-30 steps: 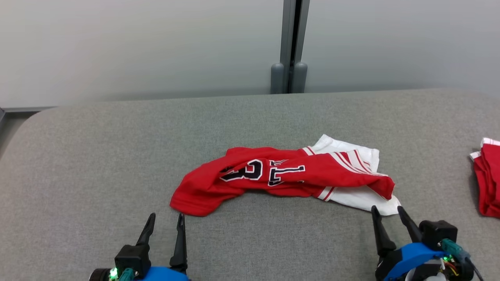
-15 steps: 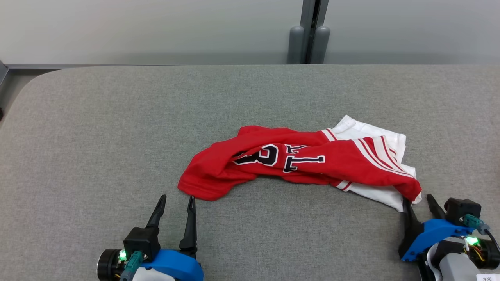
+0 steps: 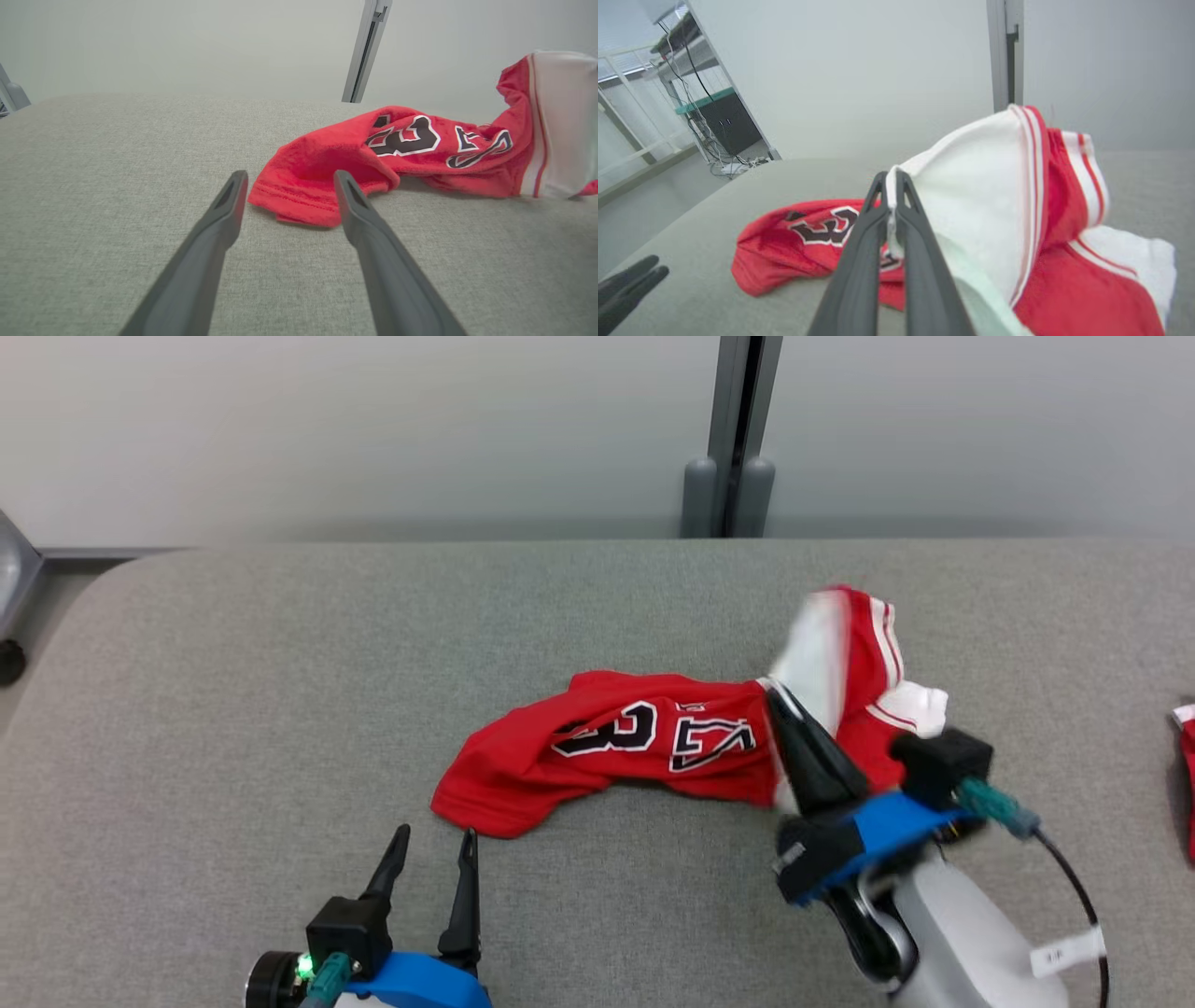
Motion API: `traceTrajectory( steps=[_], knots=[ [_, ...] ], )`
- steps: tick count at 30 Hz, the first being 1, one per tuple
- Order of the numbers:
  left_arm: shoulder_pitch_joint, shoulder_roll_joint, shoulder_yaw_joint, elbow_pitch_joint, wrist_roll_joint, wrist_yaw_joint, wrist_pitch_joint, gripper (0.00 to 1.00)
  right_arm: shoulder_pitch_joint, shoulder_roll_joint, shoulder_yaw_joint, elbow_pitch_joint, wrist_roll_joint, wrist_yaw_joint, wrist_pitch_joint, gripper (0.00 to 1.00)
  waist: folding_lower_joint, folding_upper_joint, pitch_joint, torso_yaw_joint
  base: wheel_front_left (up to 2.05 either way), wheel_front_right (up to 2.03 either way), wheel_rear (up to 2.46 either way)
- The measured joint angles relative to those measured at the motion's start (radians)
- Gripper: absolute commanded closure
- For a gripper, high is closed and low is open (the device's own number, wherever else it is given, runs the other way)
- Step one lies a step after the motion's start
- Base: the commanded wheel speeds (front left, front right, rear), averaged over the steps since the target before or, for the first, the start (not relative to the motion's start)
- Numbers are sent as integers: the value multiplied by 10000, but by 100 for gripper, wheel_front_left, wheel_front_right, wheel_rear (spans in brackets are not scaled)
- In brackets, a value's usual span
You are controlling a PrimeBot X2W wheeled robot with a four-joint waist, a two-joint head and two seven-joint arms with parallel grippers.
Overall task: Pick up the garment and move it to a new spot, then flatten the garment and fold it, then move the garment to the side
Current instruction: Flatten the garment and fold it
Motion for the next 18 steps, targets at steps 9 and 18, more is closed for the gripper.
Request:
traceTrajectory(
  steps=[9,18],
  knots=[
    [371,-4,-307,230,-198,-88,0,0,-3514,-261,1285,-2063,1827,2,-4,100,-1,0,-577,503,0,0,0],
    [981,-4,-150,487,-303,-81,0,0,-4848,-518,-188,-2577,2412,2,-8,100,-1,0,-796,629,0,0,0]
  ],
)
